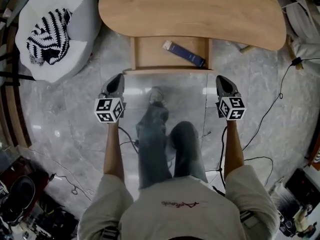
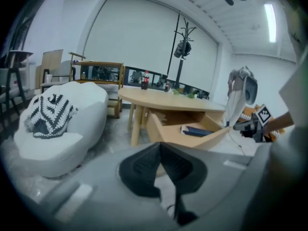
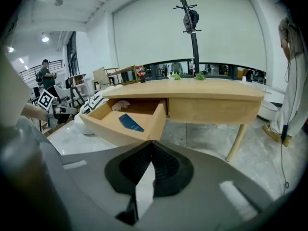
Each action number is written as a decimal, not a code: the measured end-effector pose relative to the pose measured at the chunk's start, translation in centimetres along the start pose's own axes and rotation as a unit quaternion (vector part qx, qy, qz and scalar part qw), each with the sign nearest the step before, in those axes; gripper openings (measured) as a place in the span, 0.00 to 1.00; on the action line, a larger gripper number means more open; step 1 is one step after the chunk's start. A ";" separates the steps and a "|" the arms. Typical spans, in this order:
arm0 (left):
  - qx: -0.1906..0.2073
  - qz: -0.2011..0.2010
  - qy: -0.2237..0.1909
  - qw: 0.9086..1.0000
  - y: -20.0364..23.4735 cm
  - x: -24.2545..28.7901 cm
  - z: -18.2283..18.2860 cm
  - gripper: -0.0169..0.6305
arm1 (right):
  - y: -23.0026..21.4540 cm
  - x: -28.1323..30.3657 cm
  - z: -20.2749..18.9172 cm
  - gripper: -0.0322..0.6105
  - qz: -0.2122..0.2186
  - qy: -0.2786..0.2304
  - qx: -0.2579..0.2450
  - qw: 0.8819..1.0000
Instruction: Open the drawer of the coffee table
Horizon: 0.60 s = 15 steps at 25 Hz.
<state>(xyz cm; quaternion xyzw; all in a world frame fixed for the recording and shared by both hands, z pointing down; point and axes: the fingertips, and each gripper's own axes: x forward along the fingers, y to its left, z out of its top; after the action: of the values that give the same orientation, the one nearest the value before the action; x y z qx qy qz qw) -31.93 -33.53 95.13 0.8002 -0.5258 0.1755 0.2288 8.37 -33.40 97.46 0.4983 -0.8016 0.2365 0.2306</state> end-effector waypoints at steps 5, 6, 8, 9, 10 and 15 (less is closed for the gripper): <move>-0.011 -0.015 0.009 1.000 -3.4 -3.4 7.3 0.03 | 2.1 -5.0 7.5 0.05 0.006 0.011 0.009 1.000; -0.013 -0.017 0.010 1.000 -4.0 -4.2 8.9 0.03 | 2.6 -6.0 9.2 0.06 0.007 0.009 0.011 1.000; -0.015 -0.021 0.013 1.000 -5.1 -6.1 12.1 0.03 | 3.7 -7.9 12.7 0.05 0.010 0.006 0.013 1.000; -0.015 -0.021 0.014 1.000 -5.6 -7.0 13.8 0.03 | 4.1 -8.9 14.5 0.05 0.011 0.003 0.014 1.000; -0.014 -0.022 0.015 1.000 -6.0 -7.7 15.5 0.03 | 4.5 -9.7 16.3 0.05 0.012 -0.001 0.017 1.000; -0.010 -0.035 0.014 0.999 -8.9 -11.8 24.2 0.03 | 6.0 -14.6 24.5 0.05 0.006 -0.022 0.038 0.999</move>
<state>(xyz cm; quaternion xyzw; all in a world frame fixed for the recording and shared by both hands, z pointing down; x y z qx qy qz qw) -27.30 -34.85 67.20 0.8134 -0.4956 0.1738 0.2501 5.39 -35.89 68.56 0.5068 -0.8001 0.2570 0.1922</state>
